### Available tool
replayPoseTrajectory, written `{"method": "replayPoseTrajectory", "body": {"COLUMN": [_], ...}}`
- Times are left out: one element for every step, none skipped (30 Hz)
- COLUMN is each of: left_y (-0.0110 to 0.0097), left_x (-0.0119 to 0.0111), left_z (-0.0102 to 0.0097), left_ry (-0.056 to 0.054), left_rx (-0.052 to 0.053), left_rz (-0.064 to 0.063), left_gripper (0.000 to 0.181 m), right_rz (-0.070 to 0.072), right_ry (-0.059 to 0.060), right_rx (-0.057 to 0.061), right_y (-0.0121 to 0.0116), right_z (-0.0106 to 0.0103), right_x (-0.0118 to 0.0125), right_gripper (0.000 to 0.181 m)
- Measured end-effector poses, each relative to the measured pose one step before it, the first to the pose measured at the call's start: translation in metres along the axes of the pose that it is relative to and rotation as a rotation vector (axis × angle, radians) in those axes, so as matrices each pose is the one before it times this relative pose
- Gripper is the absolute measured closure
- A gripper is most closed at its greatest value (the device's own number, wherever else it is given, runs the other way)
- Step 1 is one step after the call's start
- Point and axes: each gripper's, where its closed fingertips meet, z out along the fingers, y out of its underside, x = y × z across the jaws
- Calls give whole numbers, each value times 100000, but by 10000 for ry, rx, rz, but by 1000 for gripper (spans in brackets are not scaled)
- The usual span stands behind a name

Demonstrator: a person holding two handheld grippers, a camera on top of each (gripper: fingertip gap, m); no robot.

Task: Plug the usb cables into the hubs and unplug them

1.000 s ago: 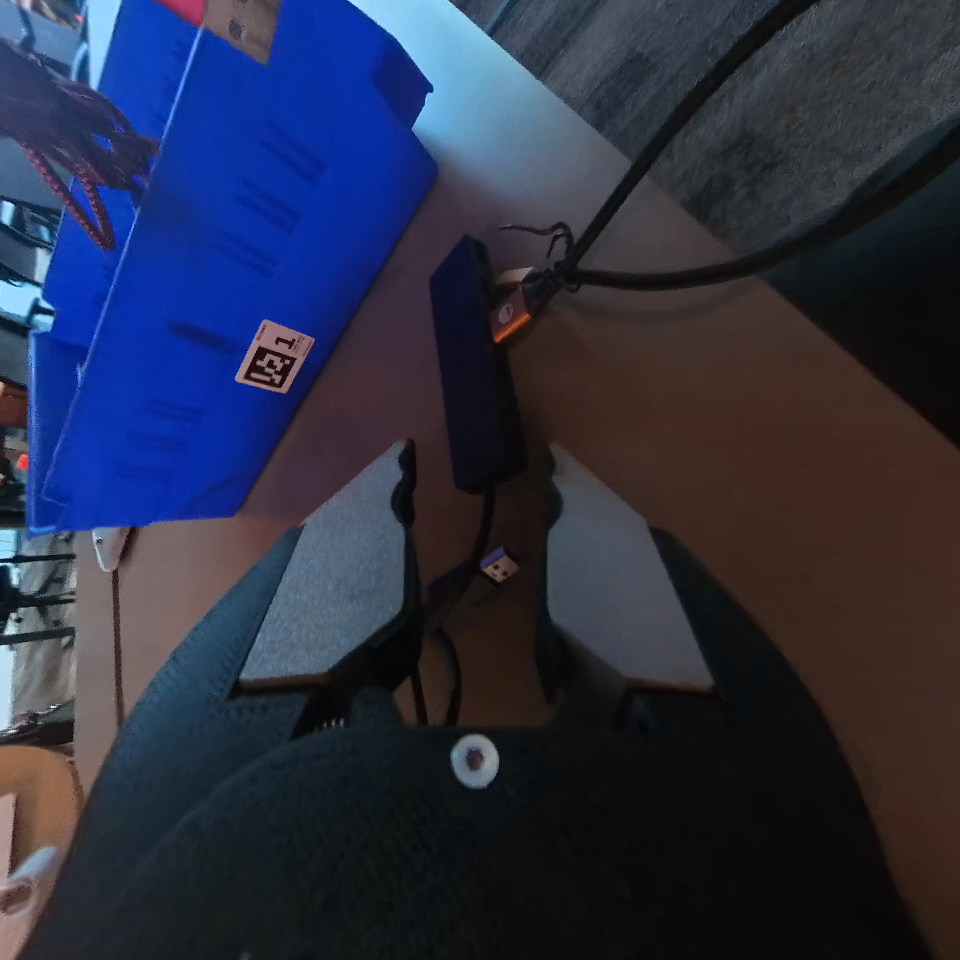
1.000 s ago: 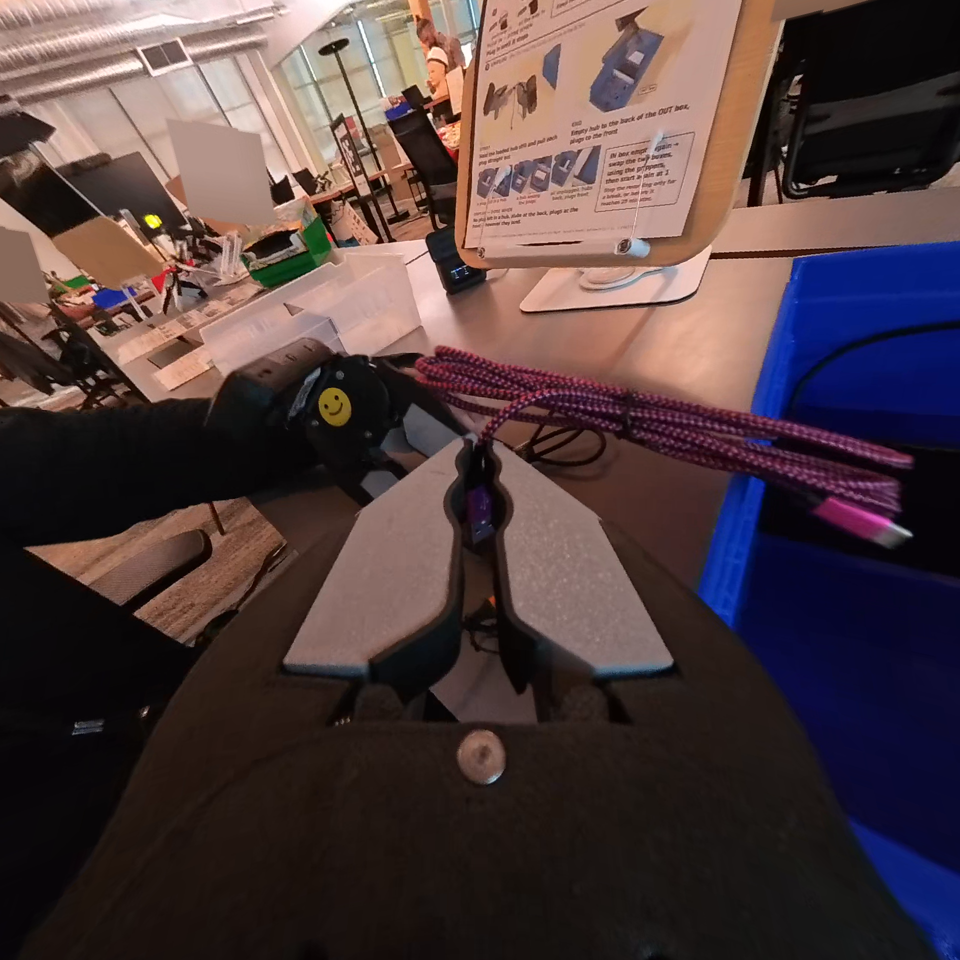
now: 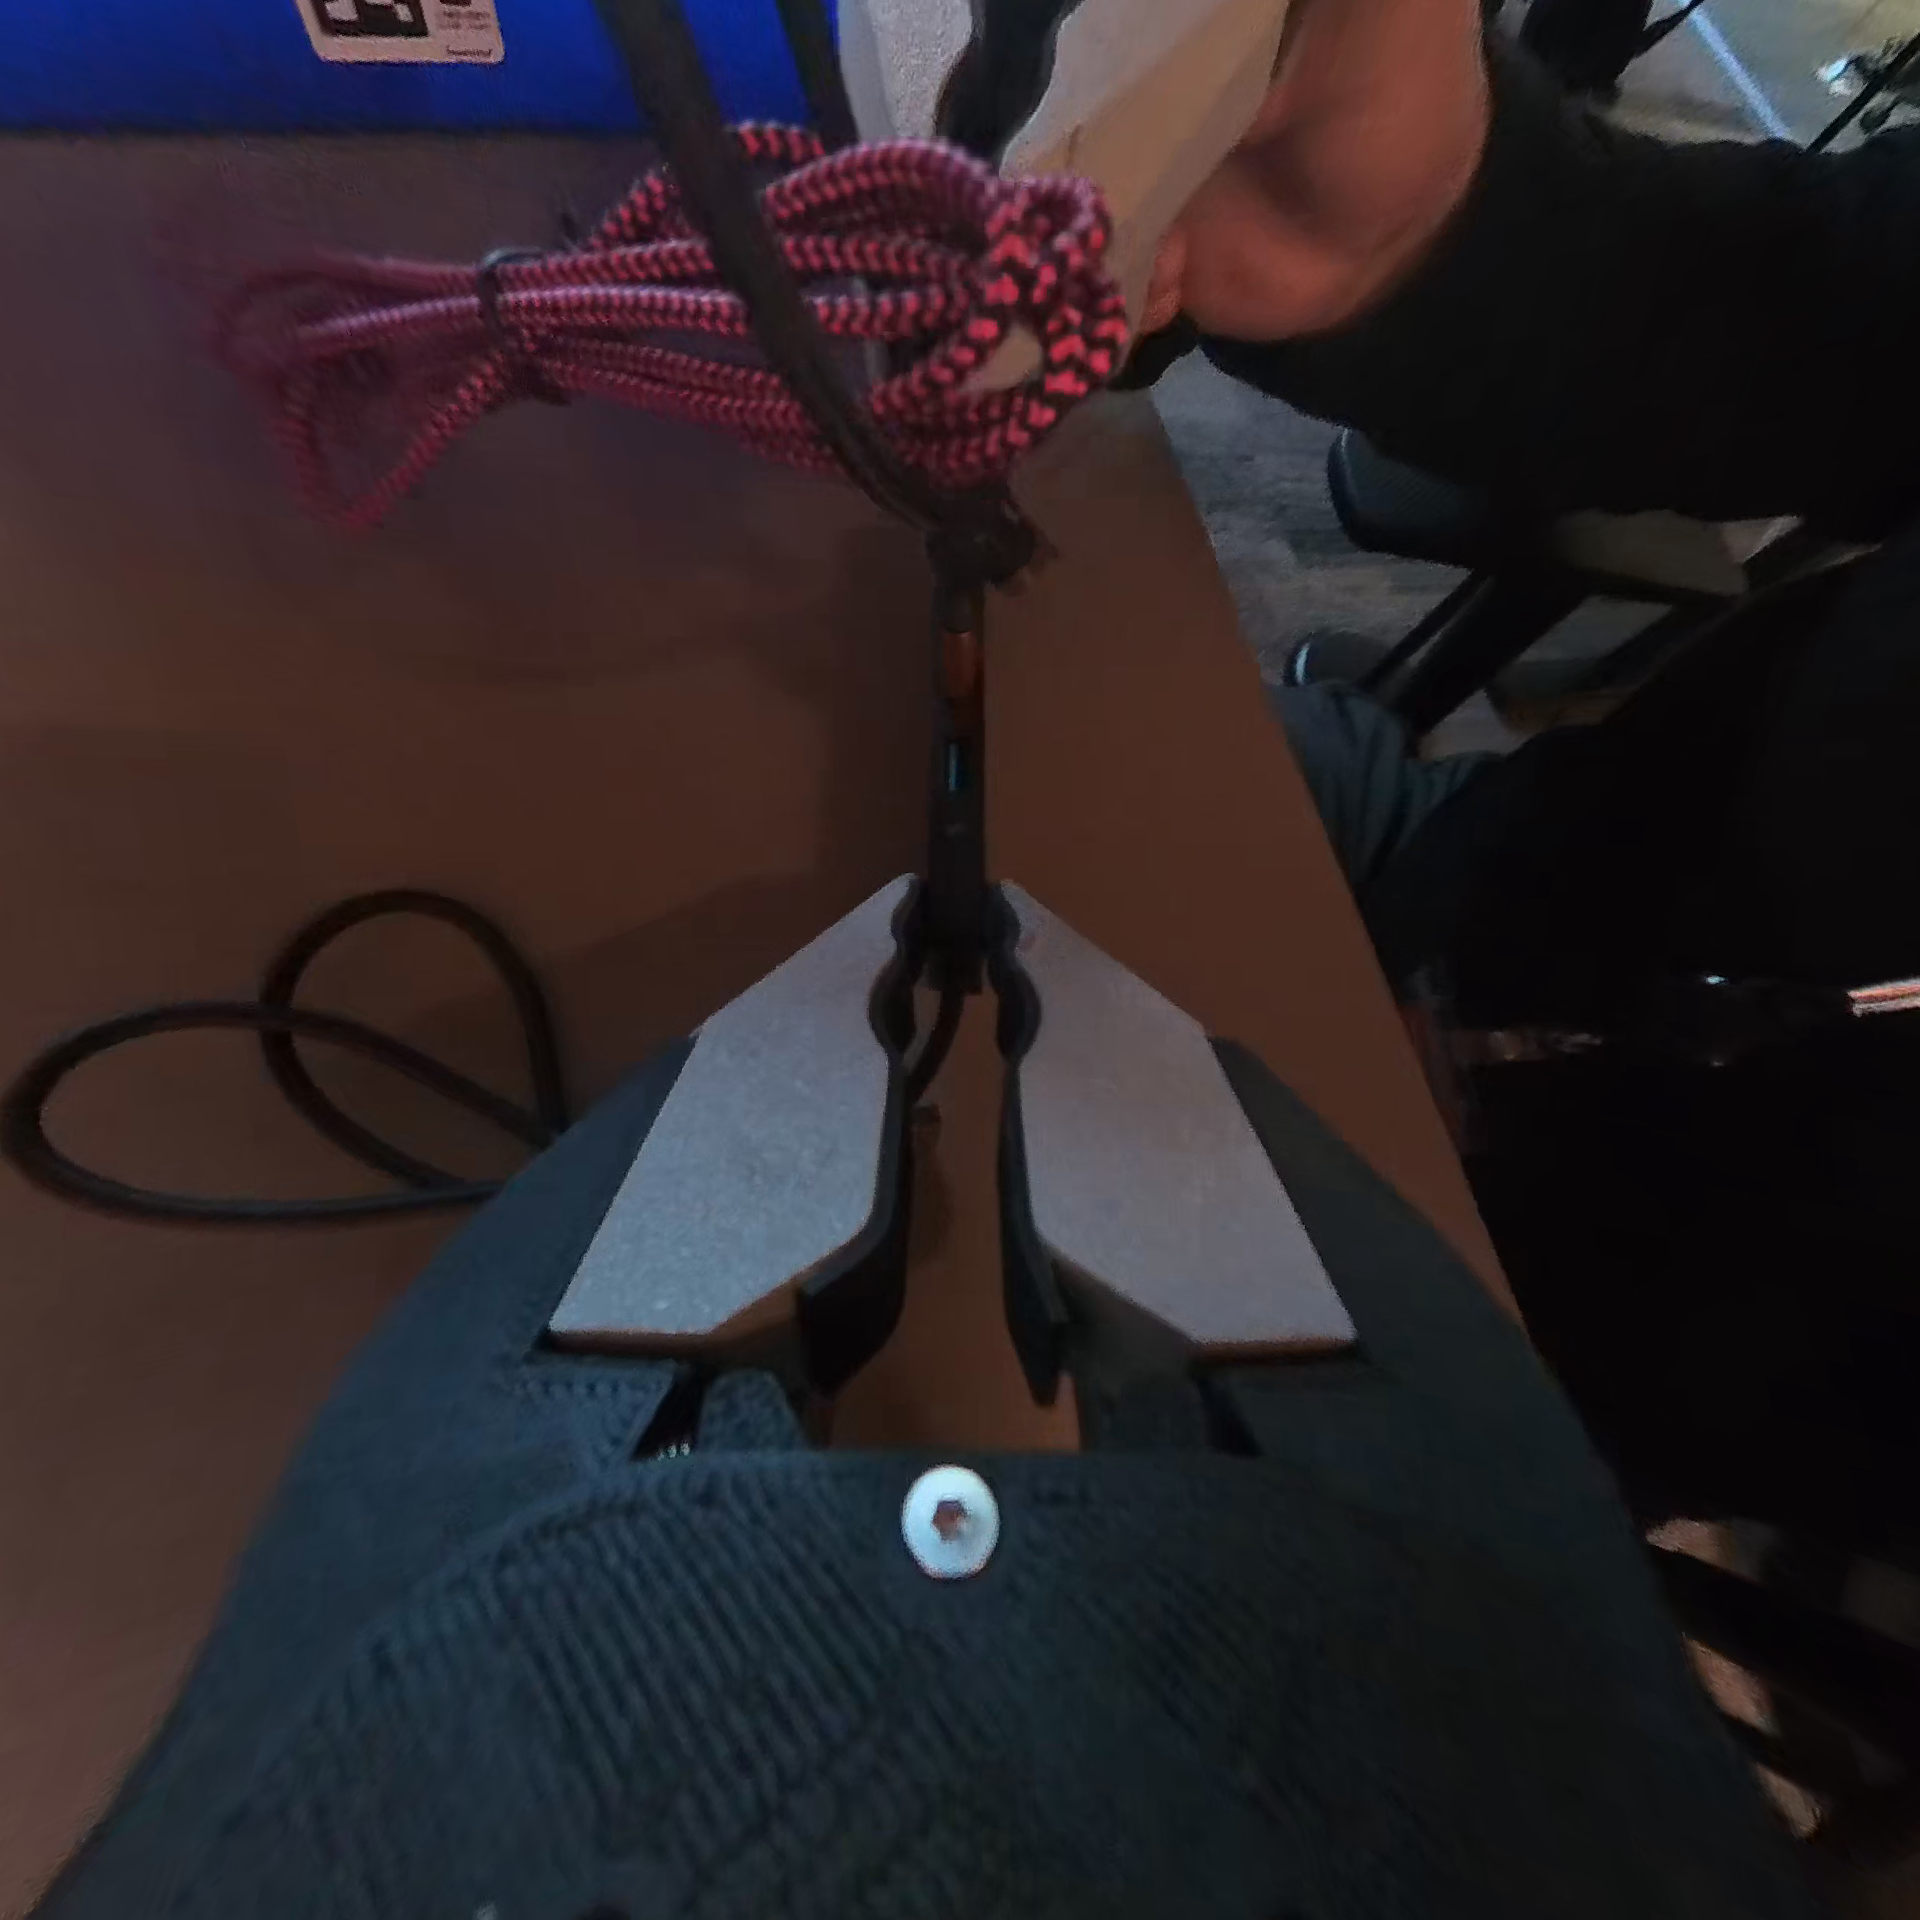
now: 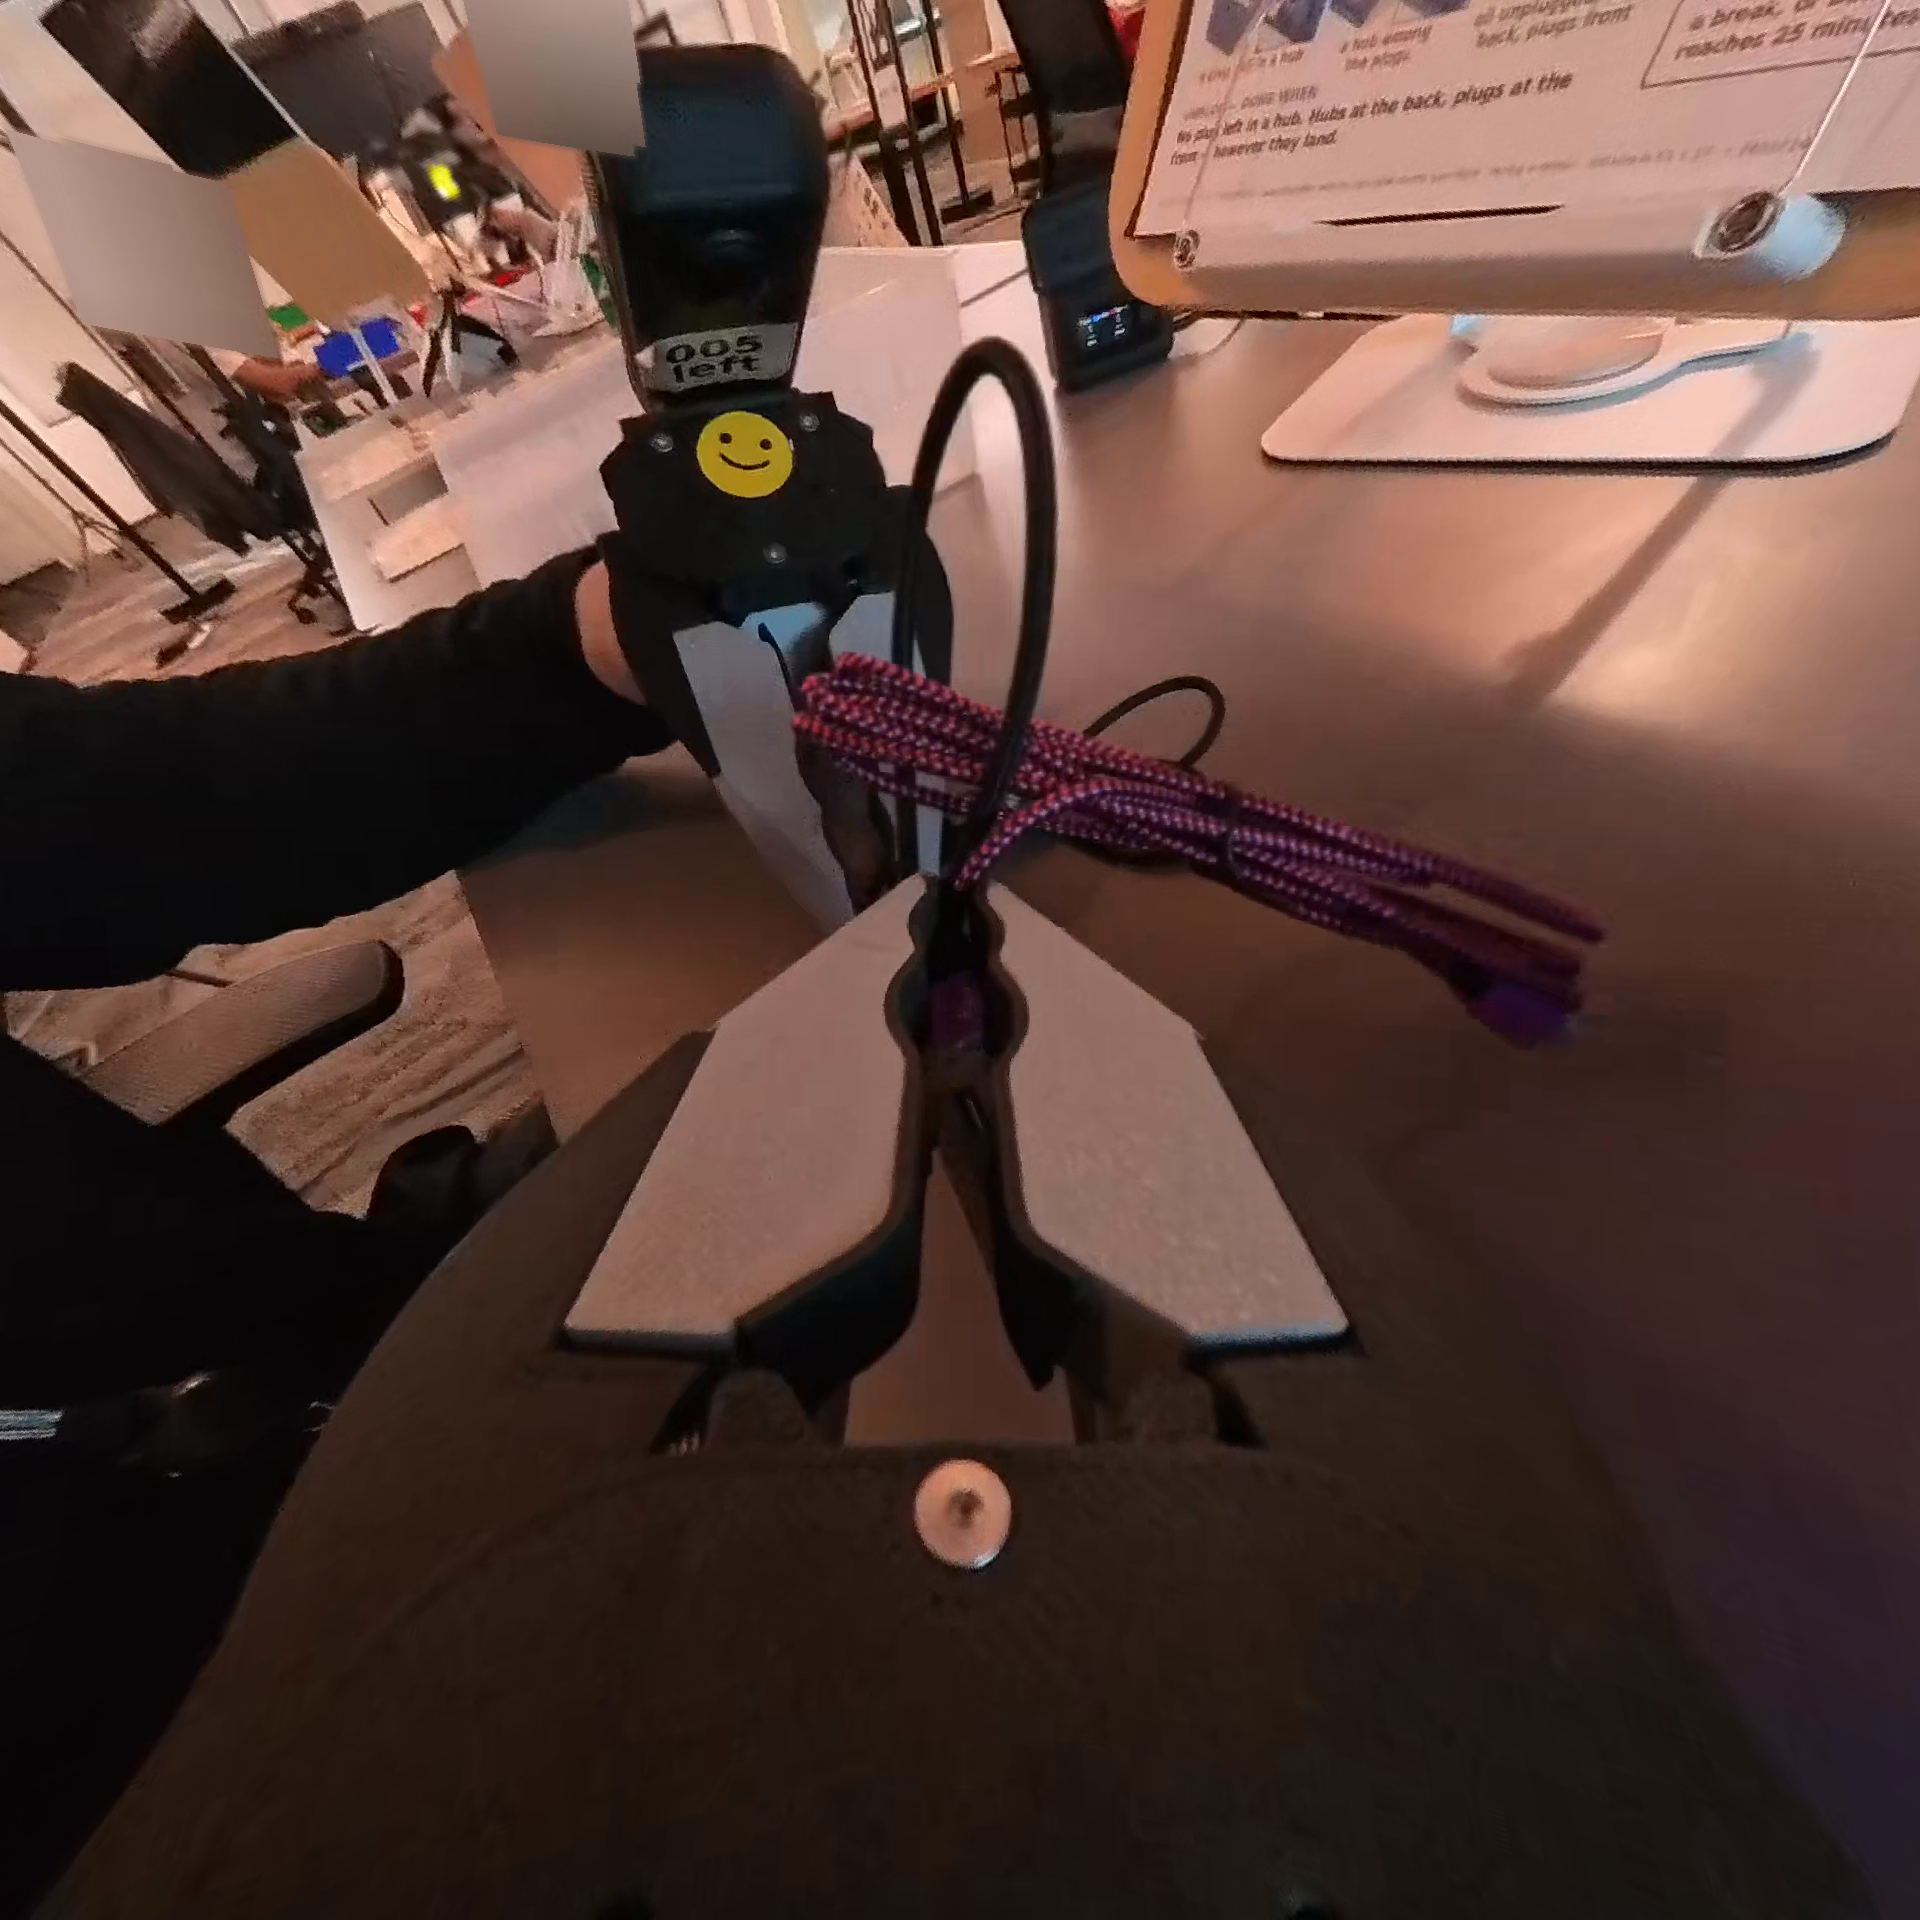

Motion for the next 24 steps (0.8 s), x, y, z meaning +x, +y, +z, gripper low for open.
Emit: {"method": "replayPoseTrajectory", "body": {"left_y": [-60, -31, -17, -3, -8, -39, -23, 41, -33, -78, -74, -65, 3, 9, -21, 67, 118, 146, 138, -11, -65, -14, -44, -50], "left_x": [-39, -97, -125, -3, 111, 88, 65, 58, 78, 29, 30, -38, 5, 77, 119, 55, -22, -99, -151, -307, -400, -351, -421, -601], "left_z": [-66, -36, -17, 28, 116, 204, 221, 211, 169, 131, 104, 40, -37, -137, -206, -213, -204, -174, -106, -53, 32, 85, 42, -70], "left_ry": [-12, -63, -96, -32, 10, -17, -44, -61, -85, -122, -108, -137, -83, 6, 75, 90, 55, 6, -7, -129, -210, -147, -162, -272], "left_rx": [134, 106, 75, 28, 29, 35, -26, -93, -38, -12, -21, -56, -110, -86, -11, -25, -27, -27, -31, 62, 97, 44, 61, 42], "left_rz": [-13, -15, -27, 16, 45, 34, 12, 49, 105, 134, 129, 95, 84, 77, -26, -144, -143, -123, -108, -60, -52, -111, -193, -185], "left_gripper": [172, 172, 172, 172, 171, 170, 168, 166, 165, 165, 165, 167, 168, 170, 171, 171, 171, 171, 170, 170, 170, 170, 171, 171], "right_rz": [83, 67, -50, -186, -219, -164, -91, -84, -92, -40, 38, 77, 72, 55, 55, 79, 92, 88, 70, 48, 31, 26, 14, -9], "right_ry": [39, 217, 376, 329, 149, 7, 64, 168, 140, 84, 55, 67, 102, 90, 42, -10, -82, -167, -216, -222, -213, -165, -34, 111], "right_rx": [-33, -163, -300, -342, -270, -191, -143, -133, -7, 49, -5, -49, -6, 75, 129, 166, 197, 219, 222, 223, 215, 201, 193, 196], "right_y": [51, 220, 479, 589, 530, 419, 308, 189, -56, -126, -25, 52, -23, -172, -326, -463, -609, -751, -839, -890, -895, -855, -839, -814], "right_z": [-5, 22, 90, 197, 251, 272, 242, 135, 25, -35, -42, -88, -158, -229, -277, -296, -270, -213, -136, -51, 32, 73, 61, 8], "right_x": [217, 496, 685, 502, 138, -128, -71, 95, 95, 85, 157, 241, 345, 341, 306, 224, 124, -44, -171, -217, -224, -173, 18, 234], "right_gripper": [180, 180, 181, 181, 180, 180, 180, 180, 180, 180, 180, 180, 180, 180, 179, 179, 180, 179, 179, 180, 180, 180, 180, 180]}}
